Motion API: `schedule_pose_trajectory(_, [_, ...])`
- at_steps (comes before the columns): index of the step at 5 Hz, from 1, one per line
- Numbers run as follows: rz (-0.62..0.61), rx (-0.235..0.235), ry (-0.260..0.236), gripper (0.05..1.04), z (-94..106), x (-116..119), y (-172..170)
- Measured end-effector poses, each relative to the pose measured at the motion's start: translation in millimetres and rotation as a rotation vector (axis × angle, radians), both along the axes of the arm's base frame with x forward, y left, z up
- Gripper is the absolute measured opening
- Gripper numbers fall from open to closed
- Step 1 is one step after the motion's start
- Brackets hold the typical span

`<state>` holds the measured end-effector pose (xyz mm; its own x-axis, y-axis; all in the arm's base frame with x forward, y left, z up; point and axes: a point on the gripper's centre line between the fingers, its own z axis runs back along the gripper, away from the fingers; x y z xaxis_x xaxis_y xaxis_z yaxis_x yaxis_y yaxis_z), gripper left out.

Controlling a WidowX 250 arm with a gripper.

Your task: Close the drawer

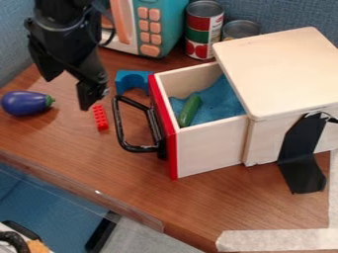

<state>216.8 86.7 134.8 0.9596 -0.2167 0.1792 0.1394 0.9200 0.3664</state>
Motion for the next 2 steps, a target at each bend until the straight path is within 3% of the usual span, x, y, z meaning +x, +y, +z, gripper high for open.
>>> schedule_pose_trajectory(1, [-0.145,0.036,0.075,0.999,-4.4,-3.1,2.8])
schedule_pose_trajectory(2, [-0.284,0.044,0.184,0.999,-15.8,-4.5,8.1])
